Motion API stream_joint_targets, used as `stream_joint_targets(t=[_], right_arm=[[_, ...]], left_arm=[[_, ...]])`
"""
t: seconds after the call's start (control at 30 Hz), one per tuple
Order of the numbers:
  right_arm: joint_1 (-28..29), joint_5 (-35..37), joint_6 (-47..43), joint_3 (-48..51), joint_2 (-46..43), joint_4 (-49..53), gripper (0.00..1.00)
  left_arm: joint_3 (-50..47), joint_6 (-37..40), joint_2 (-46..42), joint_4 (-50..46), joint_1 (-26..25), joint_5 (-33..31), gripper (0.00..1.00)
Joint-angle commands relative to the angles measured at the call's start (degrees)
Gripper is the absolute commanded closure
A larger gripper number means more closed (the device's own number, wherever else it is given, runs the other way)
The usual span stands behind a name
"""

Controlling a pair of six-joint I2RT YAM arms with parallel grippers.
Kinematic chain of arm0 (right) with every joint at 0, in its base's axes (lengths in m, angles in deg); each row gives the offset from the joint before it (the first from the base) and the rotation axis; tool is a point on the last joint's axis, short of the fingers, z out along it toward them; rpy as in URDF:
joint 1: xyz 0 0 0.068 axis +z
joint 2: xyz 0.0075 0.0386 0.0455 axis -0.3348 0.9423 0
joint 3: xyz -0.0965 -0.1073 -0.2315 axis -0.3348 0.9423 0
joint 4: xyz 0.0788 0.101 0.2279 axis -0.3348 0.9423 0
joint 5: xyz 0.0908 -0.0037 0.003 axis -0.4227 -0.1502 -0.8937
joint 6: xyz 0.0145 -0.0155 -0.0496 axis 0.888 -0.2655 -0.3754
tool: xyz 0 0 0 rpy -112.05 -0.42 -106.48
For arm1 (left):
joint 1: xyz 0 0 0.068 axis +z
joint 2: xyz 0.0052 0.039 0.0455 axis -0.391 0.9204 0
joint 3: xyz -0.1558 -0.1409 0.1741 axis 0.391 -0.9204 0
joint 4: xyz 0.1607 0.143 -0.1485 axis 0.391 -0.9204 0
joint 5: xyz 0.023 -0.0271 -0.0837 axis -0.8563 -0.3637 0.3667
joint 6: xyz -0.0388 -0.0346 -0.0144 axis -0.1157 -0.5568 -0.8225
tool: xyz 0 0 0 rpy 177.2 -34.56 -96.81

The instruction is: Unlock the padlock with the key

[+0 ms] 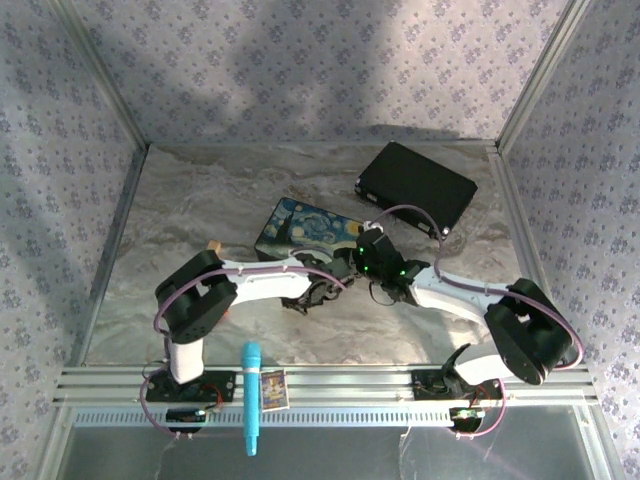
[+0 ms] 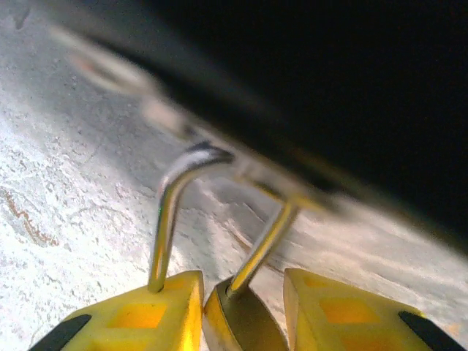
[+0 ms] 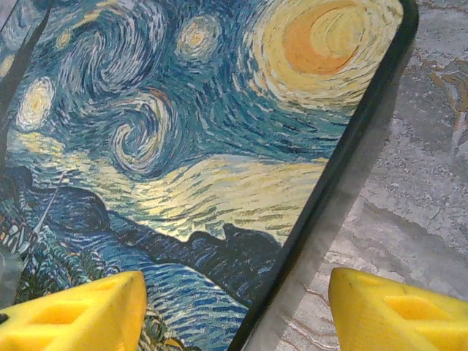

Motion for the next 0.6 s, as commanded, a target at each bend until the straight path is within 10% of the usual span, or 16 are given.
stream_joint_targets(t=[0.0,0.4,0.57], right_arm=[[-0.2,0.7,1.9,0.6,1.6,2.1,0.33],[-2.5,-1.0,0.5,-0.5,2.6,1.0,0.33],[-3.7,-3.0,-4.5,-4.5,1.9,4.0,0.30]], left_arm=[[1.9,-0.7,3.8,-8.0,-2.5,-0.7,0.66],[2.0,-0.8,-0.1,-6.8,-5.3,0.1,0.59],[0.3,2.5,-8.5,-5.1,-3.9,-1.7,0.24]])
